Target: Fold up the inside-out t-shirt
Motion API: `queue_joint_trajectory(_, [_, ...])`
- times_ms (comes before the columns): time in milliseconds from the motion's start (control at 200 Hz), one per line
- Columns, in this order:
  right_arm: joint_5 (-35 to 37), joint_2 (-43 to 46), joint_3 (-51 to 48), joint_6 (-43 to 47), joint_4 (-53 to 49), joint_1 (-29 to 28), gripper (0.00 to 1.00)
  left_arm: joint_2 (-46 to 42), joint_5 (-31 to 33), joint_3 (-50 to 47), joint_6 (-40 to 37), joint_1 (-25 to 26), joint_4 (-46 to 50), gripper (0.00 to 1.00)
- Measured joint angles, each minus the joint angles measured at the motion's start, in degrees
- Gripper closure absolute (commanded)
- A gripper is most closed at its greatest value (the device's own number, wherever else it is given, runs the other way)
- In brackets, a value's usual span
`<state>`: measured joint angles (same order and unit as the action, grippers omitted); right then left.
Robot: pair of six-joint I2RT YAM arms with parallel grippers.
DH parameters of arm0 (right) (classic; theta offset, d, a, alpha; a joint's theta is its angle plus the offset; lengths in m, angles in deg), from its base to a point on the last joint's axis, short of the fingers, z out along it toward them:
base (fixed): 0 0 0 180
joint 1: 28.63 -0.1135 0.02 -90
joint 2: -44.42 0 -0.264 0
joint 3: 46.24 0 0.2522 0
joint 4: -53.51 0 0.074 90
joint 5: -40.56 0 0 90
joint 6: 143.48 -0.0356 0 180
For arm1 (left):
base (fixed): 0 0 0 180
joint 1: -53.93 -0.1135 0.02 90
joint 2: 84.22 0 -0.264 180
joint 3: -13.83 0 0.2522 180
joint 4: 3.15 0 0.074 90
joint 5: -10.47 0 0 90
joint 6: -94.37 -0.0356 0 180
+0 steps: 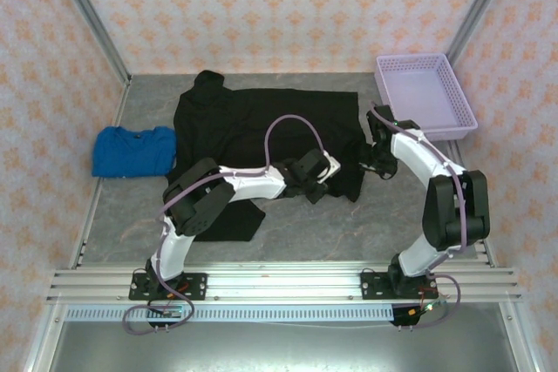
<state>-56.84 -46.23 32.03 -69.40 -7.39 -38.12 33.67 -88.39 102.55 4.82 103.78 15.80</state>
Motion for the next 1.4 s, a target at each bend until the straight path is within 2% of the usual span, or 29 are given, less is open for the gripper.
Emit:
queue_joint_trajectory(120, [2.27, 7.82, -5.29, -1.97, 0.33, -3.63, 0.54, -0.90, -2.86, -1.44, 2.49, -2.14, -0.09, 1.00])
queue_joint_trajectory(270, [0.20, 15.69, -13.46, -5.14, 3.56, -10.67, 0.50, -2.16, -6.16, -3.78, 5.09, -4.35, -1.11, 1.00])
queue_joint_trajectory(390, [-1.66, 13.38, -17.70, -8.55, 8.59, -13.29, 0.48, -2.25, -7.39, -4.11, 6.16, -4.52, -1.73, 1.00])
queue_joint_trajectory(575, [-3.50, 6.67, -18.45, -12.31, 16.33, -16.41, 0.47, -2.25, -8.11, -4.15, 6.91, -4.48, -1.81, 1.00])
queue_joint_trajectory(650, [-3.50, 5.35, -18.58, -13.49, 18.53, -16.85, 0.54, -2.25, -8.24, -4.20, 7.08, -4.48, -1.88, 1.00])
queue_joint_trajectory(740, [-1.64, 3.48, -18.56, -14.62, 19.12, -16.83, 0.77, -2.25, -8.35, -4.33, 7.23, -4.52, -2.08, 1.00])
queue_joint_trajectory(811, [0.70, 2.51, -18.49, -14.88, 17.94, -16.46, 0.87, -2.58, -8.72, -4.92, 7.28, -4.63, -2.54, 1.00])
queue_joint_trajectory(971, [5.01, 5.09, -17.42, -14.08, 14.10, -14.03, 0.94, -4.22, -10.25, -7.41, 7.72, -5.60, -3.21, 1.00])
queue_joint_trajectory(1161, [4.33, 10.80, -14.08, -11.17, 10.64, -10.45, 1.00, -5.62, -13.07, -8.66, 8.39, -6.36, -5.49, 1.00])
queue_joint_trajectory(1296, [0.59, 13.05, -12.41, -7.21, 9.01, -7.13, 1.00, -6.67, -14.58, -8.72, 8.74, -6.47, -7.06, 1.00])
queue_joint_trajectory(1396, [-5.95, 15.45, -12.31, -3.30, 9.01, -4.48, 1.00, -6.75, -15.91, -8.87, 8.87, -6.67, -7.23, 1.00])
